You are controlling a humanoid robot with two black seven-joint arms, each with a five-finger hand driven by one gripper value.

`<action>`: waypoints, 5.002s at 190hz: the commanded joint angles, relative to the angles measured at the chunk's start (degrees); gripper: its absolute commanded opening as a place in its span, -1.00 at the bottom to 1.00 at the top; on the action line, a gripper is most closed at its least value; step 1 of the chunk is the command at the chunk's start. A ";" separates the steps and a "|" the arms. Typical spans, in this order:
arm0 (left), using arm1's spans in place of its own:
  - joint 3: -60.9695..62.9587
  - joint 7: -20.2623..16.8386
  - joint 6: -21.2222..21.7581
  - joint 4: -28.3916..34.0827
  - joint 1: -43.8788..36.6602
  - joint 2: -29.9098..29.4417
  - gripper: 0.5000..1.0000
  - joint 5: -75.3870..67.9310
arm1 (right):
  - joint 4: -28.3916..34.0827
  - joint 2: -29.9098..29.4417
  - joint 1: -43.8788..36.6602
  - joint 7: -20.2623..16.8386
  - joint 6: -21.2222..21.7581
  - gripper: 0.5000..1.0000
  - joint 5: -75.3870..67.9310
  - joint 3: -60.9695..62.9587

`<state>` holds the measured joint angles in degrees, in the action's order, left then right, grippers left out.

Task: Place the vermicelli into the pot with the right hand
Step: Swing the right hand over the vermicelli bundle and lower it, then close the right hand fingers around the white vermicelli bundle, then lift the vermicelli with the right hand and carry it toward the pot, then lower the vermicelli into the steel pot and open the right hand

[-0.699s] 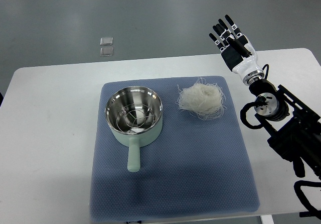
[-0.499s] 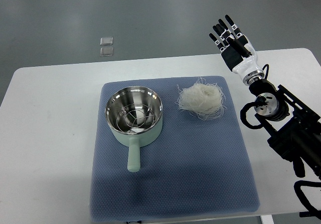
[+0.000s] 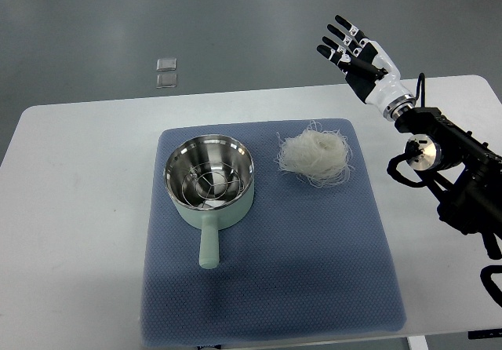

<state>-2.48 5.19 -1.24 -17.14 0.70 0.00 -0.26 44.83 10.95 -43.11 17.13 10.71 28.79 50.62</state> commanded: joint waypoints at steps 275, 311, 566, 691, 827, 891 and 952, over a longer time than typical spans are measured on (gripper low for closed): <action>-0.07 0.00 -0.17 -0.44 0.00 0.00 1.00 0.00 | 2.28 5.05 -39.60 -10.45 11.70 0.71 26.85 -72.15; -0.07 0.00 -0.08 -0.62 0.00 0.00 1.00 -0.09 | -0.71 3.02 -36.87 -10.37 9.59 0.71 27.11 -72.24; 0.02 0.00 -0.17 -0.26 0.00 0.00 1.00 0.00 | 18.27 17.70 -58.49 -9.84 11.17 -1.00 21.84 -71.27; 0.02 0.00 -0.17 -0.26 0.00 0.00 1.00 0.00 | 19.94 4.78 -67.02 -10.10 6.34 -1.00 13.67 -72.06; 0.02 0.00 -0.08 0.09 0.00 0.00 1.00 0.00 | 3.68 -10.95 -51.11 -10.10 4.23 -1.00 13.75 -71.27; 0.02 0.00 -0.17 0.09 0.00 0.00 1.00 0.00 | 3.68 -10.95 -47.68 -9.93 4.32 -1.00 13.31 -69.08; -0.07 0.00 -0.08 0.09 0.00 0.00 1.00 0.00 | 3.68 -10.95 -44.08 -9.84 4.14 -1.00 13.67 -68.81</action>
<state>-2.51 5.19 -1.37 -17.05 0.70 0.00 -0.26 48.51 0.00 -88.14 7.29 14.94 42.26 -18.20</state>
